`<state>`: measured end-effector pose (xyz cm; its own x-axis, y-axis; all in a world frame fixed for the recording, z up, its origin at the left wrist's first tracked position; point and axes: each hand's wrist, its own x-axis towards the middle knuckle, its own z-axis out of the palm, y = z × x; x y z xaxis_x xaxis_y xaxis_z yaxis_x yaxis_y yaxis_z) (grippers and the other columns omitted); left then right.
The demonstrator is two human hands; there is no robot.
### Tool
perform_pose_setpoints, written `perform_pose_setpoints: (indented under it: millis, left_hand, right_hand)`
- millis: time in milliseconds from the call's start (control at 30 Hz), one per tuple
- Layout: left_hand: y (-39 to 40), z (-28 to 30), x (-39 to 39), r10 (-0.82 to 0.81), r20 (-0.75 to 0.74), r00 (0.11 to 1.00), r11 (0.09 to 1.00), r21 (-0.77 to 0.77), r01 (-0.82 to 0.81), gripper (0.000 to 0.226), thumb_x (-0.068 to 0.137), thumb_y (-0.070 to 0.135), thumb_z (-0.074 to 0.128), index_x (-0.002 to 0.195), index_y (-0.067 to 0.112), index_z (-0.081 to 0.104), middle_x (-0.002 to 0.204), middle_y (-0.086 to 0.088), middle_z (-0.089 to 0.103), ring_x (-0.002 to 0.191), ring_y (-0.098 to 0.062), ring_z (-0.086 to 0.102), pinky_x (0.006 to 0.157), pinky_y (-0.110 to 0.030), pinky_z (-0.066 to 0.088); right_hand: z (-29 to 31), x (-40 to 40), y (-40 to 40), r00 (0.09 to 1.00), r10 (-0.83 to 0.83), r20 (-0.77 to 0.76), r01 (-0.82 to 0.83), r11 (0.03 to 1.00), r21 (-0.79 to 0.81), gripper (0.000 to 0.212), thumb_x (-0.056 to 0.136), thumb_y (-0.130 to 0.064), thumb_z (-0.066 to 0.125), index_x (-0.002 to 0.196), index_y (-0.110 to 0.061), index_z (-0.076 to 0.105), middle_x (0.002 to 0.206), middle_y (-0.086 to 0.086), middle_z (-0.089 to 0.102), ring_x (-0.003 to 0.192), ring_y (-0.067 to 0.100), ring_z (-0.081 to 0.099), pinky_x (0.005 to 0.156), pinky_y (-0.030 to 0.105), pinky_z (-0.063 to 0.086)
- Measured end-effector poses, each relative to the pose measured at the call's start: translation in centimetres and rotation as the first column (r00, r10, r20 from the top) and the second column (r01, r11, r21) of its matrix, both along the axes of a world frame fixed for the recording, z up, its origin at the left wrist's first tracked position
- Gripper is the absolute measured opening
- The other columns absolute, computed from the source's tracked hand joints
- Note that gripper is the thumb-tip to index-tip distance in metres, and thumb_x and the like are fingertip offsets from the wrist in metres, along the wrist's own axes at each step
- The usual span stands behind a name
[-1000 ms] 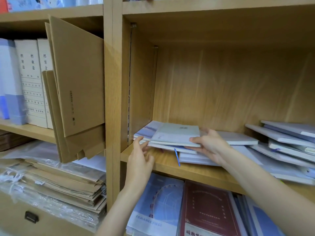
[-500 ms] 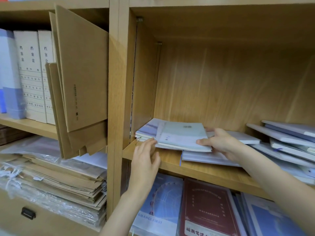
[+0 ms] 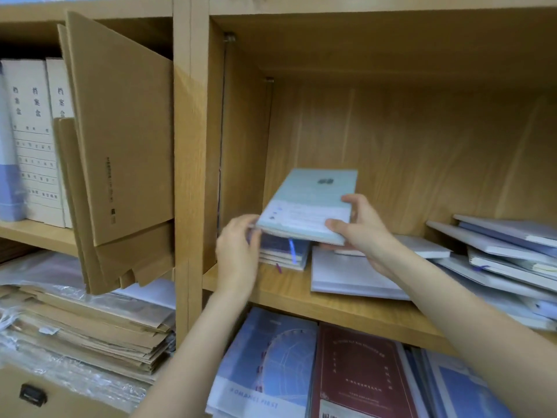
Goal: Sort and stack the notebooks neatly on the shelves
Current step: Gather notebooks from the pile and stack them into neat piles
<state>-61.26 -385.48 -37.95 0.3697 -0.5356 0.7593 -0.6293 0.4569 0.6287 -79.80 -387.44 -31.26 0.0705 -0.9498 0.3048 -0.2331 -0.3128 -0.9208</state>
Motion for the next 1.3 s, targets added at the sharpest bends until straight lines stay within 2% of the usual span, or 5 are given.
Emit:
perform_pose_setpoints:
  millis: [133,533,800,1067,1300]
  left_hand:
    - [-1.6,0.0,1.2,0.142,0.181,0.973,0.979,0.118,-0.165,0.028,0.086,-0.002,0.053,0.11,0.001,0.066,0.121,-0.012,0.06,0.114,-0.028,0.054,0.097,-0.029,0.035]
    - [-2.3,0.1,-4.0,-0.366,0.283,0.887,0.896,0.365,0.253,0.068,0.085,0.036,0.063,0.143,0.023,0.03,0.118,0.004,0.063,0.117,-0.019,0.053,0.102,-0.034,0.039]
    - [-1.4,-0.2,1.7,0.026,0.692,0.722,0.922,0.262,-0.285,0.046,0.091,0.011,0.049,0.133,0.03,0.048,0.12,-0.007,0.063,0.107,-0.031,0.059,0.079,-0.034,0.047]
    - [-0.8,1.7,-3.3,-0.259,0.591,0.764,0.877,0.476,-0.071,0.052,0.092,0.008,0.046,0.141,0.022,0.035,0.143,-0.004,0.042,0.137,-0.022,0.03,0.112,-0.031,0.021]
    - [0.4,1.1,-9.4,-0.463,0.696,0.549,0.867,0.484,0.118,0.059,0.085,0.047,0.058,0.138,0.025,0.043,0.143,0.006,0.043,0.134,-0.011,0.034,0.106,-0.021,0.025]
  right_hand:
    - [1.0,0.7,-1.7,0.972,-0.084,-0.22,0.074,0.996,-0.054,0.052,0.084,-0.004,0.062,0.128,-0.019,0.039,0.12,0.007,0.049,0.104,0.027,0.058,0.067,0.038,0.057]
    - [0.5,-5.7,-1.2,0.843,-0.037,0.536,-0.121,0.959,0.257,0.024,0.088,0.018,0.043,0.103,-0.001,0.043,0.124,0.026,0.038,0.09,0.042,0.056,0.079,0.051,0.05]
    - [1.8,-7.4,-1.5,0.846,-0.028,0.533,-0.073,0.983,0.167,0.035,0.089,0.012,0.049,0.121,0.001,0.043,0.123,0.023,0.045,0.093,0.029,0.056,0.058,0.034,0.058]
    - [2.2,-12.9,-1.9,0.976,-0.214,0.026,0.208,0.967,0.147,0.024,0.091,0.003,0.054,0.11,-0.006,0.043,0.119,0.018,0.048,0.098,0.026,0.054,0.057,0.029,0.054]
    - [2.1,-14.0,-1.2,0.585,-0.272,-0.764,0.169,0.962,-0.214,0.043,0.089,-0.031,0.062,0.125,-0.01,0.052,0.115,0.011,0.05,0.107,0.024,0.049,0.083,0.026,0.037]
